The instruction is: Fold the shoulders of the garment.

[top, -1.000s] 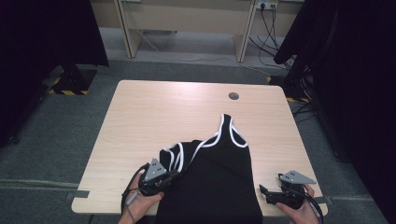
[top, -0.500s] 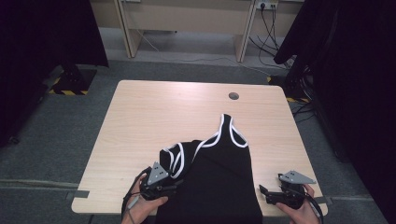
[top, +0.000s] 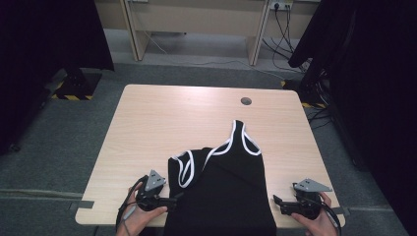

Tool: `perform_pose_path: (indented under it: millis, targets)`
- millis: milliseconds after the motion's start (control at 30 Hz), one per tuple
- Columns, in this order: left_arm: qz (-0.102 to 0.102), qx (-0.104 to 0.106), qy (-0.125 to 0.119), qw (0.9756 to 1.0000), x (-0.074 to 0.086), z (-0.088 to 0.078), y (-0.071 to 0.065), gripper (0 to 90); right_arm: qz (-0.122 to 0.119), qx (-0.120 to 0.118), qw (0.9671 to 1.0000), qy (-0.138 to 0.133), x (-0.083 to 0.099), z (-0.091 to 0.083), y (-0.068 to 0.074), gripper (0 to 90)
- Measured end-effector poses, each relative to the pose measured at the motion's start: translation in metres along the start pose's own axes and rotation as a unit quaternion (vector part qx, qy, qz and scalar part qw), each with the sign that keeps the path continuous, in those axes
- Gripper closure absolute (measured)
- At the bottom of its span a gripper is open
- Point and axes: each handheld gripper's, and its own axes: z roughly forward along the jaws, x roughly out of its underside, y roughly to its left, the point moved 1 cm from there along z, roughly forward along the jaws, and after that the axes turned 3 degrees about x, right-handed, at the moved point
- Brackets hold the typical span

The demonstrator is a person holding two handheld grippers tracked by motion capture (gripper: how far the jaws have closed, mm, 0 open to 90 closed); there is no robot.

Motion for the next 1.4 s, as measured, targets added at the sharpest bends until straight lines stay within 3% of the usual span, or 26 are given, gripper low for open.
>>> perform_pose_path:
  millis: [333,767,1133,1400]
  targets:
    - [0.024,-0.027,0.012,0.9993,0.005,0.003,0.008,8.9,-0.001,-0.006,1.0000,0.002,-0.009,-0.001,-0.007,13.6]
    - [0.022,-0.035,0.024,0.9989,0.002,0.007,0.011,0.2,0.005,-0.030,0.9991,-0.029,-0.055,0.014,-0.016,13.5]
    - [0.022,-0.036,0.025,0.9988,0.002,0.008,0.011,0.0,-0.010,-0.056,0.9974,-0.046,-0.110,0.049,-0.009,13.5]
    - [0.021,-0.037,0.025,0.9988,0.002,0.008,0.011,0.0,0.001,-0.063,0.9971,-0.043,-0.138,0.085,-0.007,14.2]
